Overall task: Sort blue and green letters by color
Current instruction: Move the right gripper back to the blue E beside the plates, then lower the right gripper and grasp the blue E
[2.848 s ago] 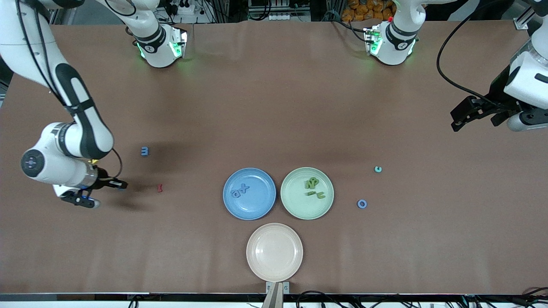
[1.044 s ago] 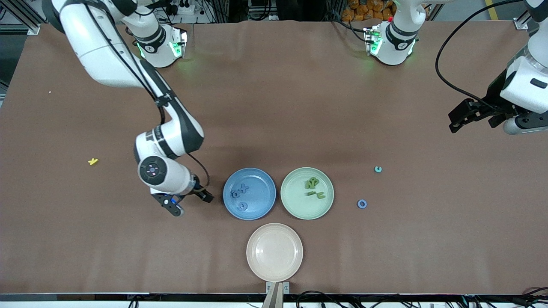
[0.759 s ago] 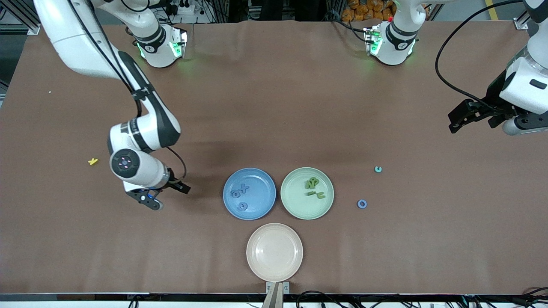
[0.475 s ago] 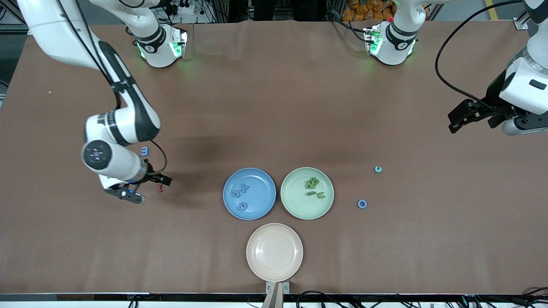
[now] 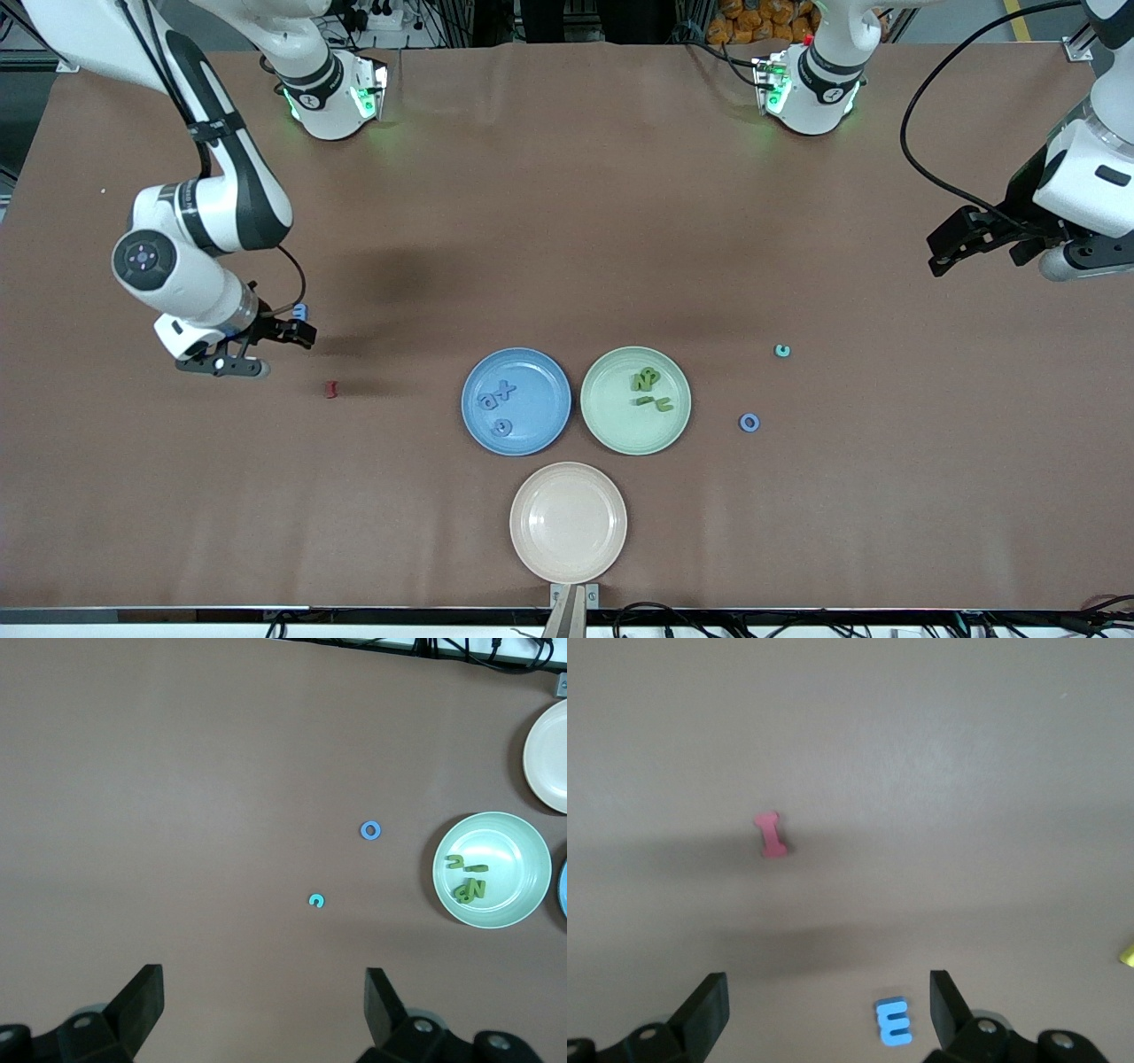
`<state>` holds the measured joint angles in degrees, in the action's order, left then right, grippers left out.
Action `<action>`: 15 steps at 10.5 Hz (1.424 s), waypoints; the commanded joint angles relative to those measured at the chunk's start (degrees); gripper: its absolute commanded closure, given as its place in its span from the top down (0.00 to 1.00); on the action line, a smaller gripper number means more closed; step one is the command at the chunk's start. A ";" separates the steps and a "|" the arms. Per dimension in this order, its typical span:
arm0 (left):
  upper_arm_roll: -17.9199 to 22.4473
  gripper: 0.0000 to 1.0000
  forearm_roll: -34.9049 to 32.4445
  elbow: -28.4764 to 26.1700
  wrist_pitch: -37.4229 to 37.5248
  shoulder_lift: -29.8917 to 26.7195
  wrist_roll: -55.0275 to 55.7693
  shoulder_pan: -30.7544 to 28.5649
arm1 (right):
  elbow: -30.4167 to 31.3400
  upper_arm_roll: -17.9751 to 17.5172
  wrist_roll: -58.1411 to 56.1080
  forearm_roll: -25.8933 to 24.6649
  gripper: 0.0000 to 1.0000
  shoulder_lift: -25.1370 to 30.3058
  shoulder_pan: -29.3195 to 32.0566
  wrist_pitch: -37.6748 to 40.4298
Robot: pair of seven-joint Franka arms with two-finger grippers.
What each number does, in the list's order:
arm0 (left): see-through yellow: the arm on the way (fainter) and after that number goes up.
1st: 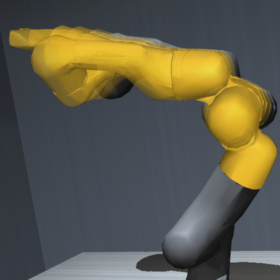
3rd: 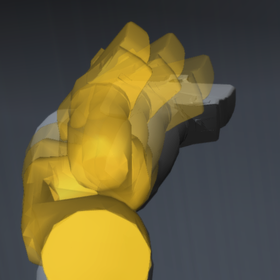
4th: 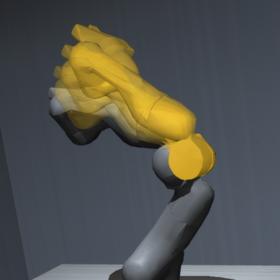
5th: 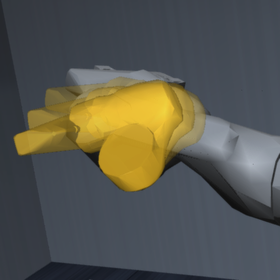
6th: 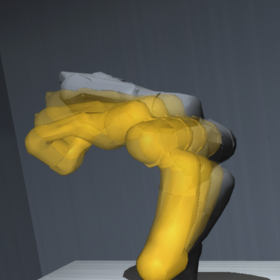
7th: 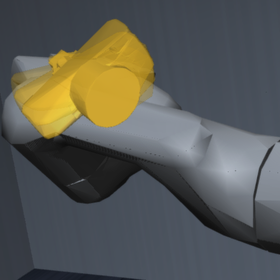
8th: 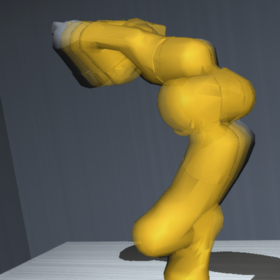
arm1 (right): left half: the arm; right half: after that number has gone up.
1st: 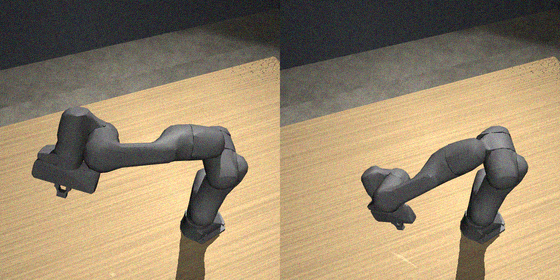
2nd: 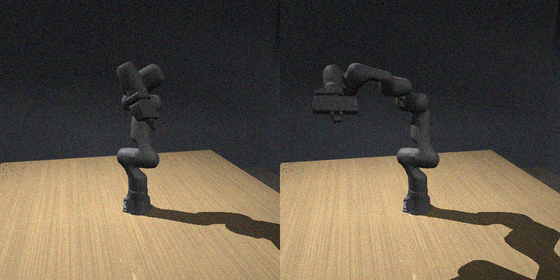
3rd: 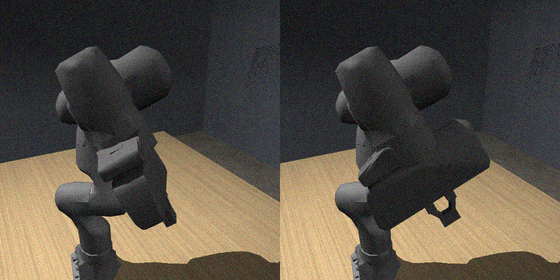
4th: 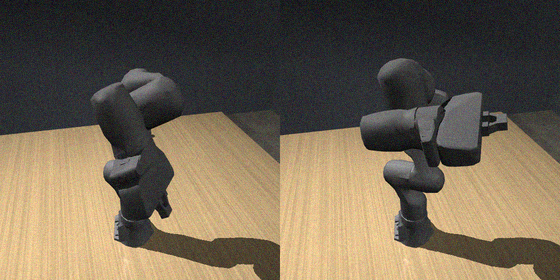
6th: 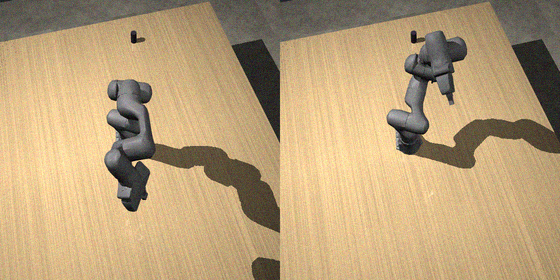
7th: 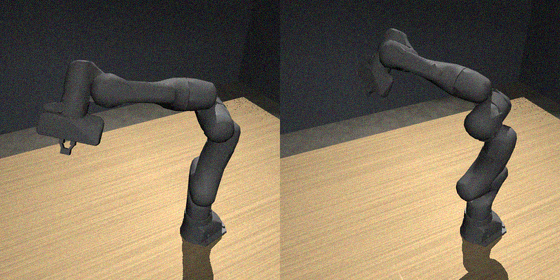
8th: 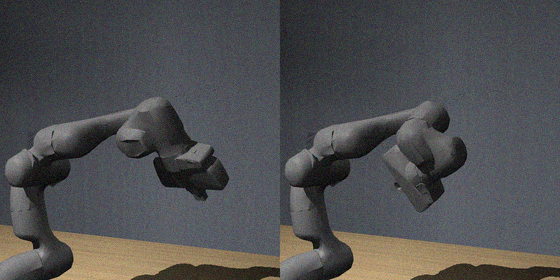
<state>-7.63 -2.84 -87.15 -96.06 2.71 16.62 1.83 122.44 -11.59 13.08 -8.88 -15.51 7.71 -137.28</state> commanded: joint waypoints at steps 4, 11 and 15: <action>0.07 1.00 1.26 0.14 0.79 -0.17 -1.68 -0.25 | 14.31 -0.98 -24.56 -0.53 1.00 1.71 9.76 -13.63; -0.02 1.00 1.34 0.14 0.79 -0.25 -1.59 -0.25 | 14.41 -0.98 -24.59 3.43 1.00 -2.95 9.95 -15.74; 0.07 1.00 1.61 0.32 1.76 -0.61 -1.50 -0.34 | 14.49 -0.98 -20.65 3.43 1.00 -3.48 9.08 -15.74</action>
<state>-7.64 -2.84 -87.10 -95.70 2.73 16.62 1.83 136.34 -11.89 -9.82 -6.70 -19.10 16.76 -152.34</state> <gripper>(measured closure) 0.000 0.000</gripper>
